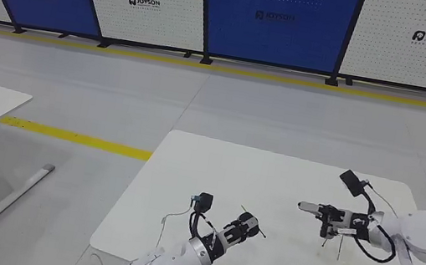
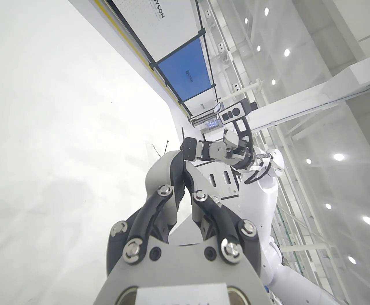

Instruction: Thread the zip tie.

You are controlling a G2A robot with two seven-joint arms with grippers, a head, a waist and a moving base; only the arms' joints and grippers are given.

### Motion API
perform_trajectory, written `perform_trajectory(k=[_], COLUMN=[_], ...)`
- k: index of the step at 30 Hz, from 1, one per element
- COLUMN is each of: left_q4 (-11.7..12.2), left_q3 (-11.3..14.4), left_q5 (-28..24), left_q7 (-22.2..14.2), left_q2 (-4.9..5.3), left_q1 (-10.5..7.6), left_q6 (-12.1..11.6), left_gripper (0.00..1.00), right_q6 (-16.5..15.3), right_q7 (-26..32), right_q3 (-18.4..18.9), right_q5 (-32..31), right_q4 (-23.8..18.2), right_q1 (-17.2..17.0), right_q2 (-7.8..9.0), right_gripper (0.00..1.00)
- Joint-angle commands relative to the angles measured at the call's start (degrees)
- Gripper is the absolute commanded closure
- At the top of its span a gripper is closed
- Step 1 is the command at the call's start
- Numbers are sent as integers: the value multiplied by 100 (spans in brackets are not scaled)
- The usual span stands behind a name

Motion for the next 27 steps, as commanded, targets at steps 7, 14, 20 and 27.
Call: perform_trajectory(k=[7,14,20,27], left_q4=[0,0,0,0], left_q3=[0,0,0,0], left_q5=[0,0,0,0], left_q7=[0,0,0,0], left_q2=[0,0,0,0], left_q1=[0,0,0,0], left_q6=[0,0,0,0], left_gripper=[100,100,100,100], right_q6=[-136,91,462,391], right_q7=[-204,-198,305,369], right_q3=[20,73,-158,-212], right_q5=[124,-561,-1173,-1129], right_q4=[73,-132,307,384], right_q1=[10,6,494,553], right_q2=[-9,86,109,95], right_gripper=[0,0,0,0])
